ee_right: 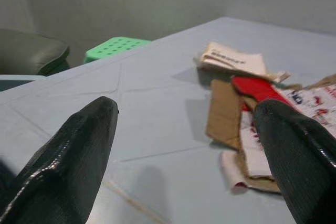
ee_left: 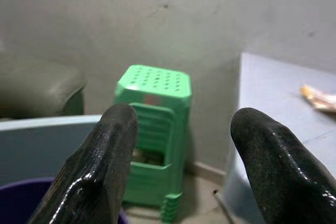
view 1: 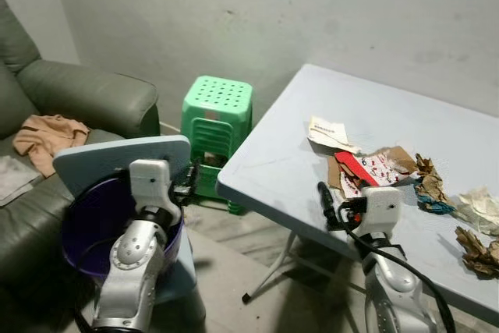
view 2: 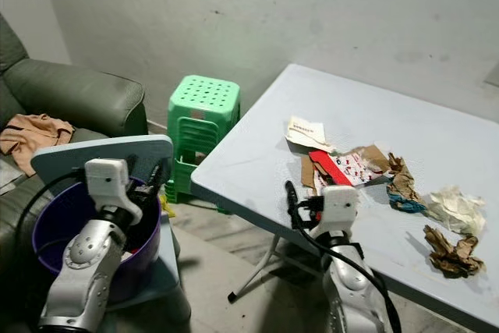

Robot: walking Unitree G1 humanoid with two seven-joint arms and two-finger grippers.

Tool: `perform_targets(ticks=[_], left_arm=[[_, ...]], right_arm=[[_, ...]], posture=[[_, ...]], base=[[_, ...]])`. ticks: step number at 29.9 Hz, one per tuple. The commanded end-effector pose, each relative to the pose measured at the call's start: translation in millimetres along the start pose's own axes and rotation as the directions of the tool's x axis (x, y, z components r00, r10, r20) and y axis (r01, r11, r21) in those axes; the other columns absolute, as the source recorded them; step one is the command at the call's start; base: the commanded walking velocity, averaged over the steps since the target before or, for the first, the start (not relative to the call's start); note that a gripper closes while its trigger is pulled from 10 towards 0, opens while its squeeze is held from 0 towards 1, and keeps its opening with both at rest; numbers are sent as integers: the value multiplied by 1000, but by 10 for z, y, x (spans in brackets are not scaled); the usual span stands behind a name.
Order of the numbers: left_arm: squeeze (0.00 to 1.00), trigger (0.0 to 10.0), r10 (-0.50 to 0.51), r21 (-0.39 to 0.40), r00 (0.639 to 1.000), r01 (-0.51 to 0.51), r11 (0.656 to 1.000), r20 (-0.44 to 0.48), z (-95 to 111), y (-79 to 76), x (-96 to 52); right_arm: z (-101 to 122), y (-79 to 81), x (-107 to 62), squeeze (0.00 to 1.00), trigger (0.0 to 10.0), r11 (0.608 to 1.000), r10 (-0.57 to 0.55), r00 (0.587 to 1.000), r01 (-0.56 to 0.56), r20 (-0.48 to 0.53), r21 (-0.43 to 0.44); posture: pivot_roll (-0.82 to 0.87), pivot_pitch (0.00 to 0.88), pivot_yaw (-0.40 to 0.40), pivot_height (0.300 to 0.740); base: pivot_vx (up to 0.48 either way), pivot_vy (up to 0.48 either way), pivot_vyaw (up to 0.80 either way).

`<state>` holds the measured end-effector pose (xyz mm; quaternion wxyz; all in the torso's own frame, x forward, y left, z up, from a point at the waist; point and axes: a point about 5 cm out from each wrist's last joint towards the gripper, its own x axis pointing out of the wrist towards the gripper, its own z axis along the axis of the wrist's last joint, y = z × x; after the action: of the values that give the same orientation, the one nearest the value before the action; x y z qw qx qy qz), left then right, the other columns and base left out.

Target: Picking trash to rubbish bin

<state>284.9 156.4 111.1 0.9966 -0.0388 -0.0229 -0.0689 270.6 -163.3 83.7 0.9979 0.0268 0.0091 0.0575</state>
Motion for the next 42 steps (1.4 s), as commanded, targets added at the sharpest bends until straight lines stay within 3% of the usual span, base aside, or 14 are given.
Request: perform_targets(ticks=[1,4,11,28,35,40,42], left_arm=[[0,10000,-17,-2,1000,17,1000,8,33,-44,-3],[0,10000,-18,-13,1000,18,1000,5,26,-53,-15],[0,10000,-22,-26,1000,22,999,5,20,-62,-35],[0,10000,-32,-43,999,32,999,-3,5,-108,-67],[0,10000,40,-38,998,-42,998,-51,-32,-80,-40],[0,10000,31,-38,998,-33,999,-64,-42,-103,-57],[0,10000,30,-46,997,-33,998,-72,-50,-110,-71]], right_arm=[[53,-37,-6,0,10000,1000,-6,1000,6,11,-4],[77,-14,-50,0,10000,999,30,998,-29,46,-25],[50,-12,-65,0,10000,999,32,999,-31,12,-15],[45,-27,-126,0,10000,999,29,1000,-29,-9,-25],[75,-35,-140,0,10000,1000,-1,1000,1,8,-23],[53,-36,-154,0,10000,1000,-21,999,21,-30,16],[21,-48,-162,0,10000,995,-56,996,62,-72,81]], posture=[[77,0,-86,740],[76,0,-88,740],[68,0,-88,740],[54,14,-89,740],[52,20,-89,740],[47,31,-86,740],[46,34,-86,740]], base=[[0,0,0],[0,0,0],[0,-39,-85],[0,-448,-615],[0,0,-330],[0,0,0],[0,0,0]])
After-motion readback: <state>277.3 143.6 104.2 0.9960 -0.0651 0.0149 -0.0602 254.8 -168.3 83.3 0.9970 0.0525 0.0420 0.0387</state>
